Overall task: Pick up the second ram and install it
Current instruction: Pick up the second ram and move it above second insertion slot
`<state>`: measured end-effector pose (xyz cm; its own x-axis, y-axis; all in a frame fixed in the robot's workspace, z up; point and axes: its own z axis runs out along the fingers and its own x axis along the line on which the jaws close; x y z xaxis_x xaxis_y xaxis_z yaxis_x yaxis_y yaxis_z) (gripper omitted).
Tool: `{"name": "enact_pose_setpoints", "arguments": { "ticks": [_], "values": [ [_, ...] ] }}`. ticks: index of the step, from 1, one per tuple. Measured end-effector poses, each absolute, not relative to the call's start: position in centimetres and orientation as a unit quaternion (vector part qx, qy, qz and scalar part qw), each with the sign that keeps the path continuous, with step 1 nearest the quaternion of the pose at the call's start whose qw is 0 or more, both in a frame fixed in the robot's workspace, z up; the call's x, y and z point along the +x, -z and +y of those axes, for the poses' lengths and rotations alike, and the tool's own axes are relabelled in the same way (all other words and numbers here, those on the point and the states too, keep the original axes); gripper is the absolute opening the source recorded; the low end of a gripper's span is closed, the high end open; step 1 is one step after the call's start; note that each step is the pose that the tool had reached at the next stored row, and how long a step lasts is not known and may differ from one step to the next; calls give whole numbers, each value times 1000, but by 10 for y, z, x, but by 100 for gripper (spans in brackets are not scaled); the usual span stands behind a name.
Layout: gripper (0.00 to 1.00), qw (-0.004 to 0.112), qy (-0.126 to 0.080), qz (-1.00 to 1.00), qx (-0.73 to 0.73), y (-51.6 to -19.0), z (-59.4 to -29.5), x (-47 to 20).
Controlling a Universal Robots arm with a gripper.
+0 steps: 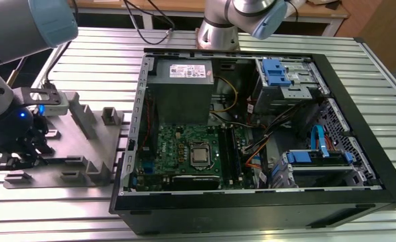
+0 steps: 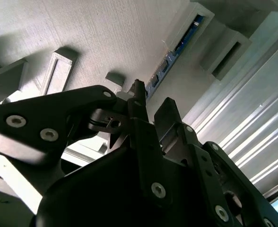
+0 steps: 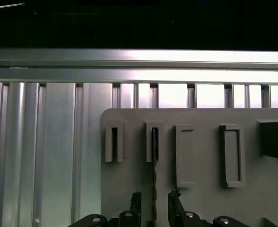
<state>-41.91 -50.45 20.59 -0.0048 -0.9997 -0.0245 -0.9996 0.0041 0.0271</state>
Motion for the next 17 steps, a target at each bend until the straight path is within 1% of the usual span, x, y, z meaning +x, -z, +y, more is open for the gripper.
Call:
{"name": "enact_pose_setpoints", "arguments": {
  "ticks": [17],
  "values": [
    [33,0,15,-684,730,-197,-505,-424]
  ]
}}
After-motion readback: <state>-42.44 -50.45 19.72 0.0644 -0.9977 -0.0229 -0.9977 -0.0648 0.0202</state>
